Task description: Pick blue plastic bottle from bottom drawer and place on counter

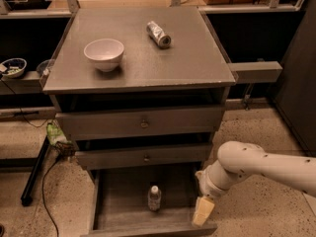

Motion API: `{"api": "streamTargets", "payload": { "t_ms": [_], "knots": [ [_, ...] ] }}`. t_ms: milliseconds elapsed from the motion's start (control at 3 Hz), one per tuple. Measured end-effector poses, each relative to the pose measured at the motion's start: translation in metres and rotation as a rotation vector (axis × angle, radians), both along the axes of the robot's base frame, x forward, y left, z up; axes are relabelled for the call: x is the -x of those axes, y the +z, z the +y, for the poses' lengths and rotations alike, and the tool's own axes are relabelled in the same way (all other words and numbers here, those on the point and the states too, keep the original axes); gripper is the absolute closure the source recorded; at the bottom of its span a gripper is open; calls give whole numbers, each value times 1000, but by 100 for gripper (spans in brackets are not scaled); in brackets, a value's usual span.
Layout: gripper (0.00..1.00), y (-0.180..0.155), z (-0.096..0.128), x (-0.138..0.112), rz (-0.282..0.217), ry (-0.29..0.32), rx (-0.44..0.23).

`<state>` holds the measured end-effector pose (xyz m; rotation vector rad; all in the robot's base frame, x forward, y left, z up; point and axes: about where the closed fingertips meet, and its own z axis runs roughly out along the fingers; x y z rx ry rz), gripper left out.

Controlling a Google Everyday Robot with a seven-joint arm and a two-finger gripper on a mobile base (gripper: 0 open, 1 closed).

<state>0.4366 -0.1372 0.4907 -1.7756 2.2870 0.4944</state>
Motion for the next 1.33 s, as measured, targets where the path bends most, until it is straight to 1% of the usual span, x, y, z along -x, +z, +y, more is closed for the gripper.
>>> {"api": "streamTargets", "payload": {
  "t_ms": [333, 667, 1000, 1333],
  "knots": [
    [0, -25, 7, -33, -38, -17, -7],
    [0, -56, 21, -84, -110, -22, -45],
    [0, -56, 21, -84, -110, -22, -45],
    [0, -90, 27, -75, -72, -41, -92]
  ]
}}
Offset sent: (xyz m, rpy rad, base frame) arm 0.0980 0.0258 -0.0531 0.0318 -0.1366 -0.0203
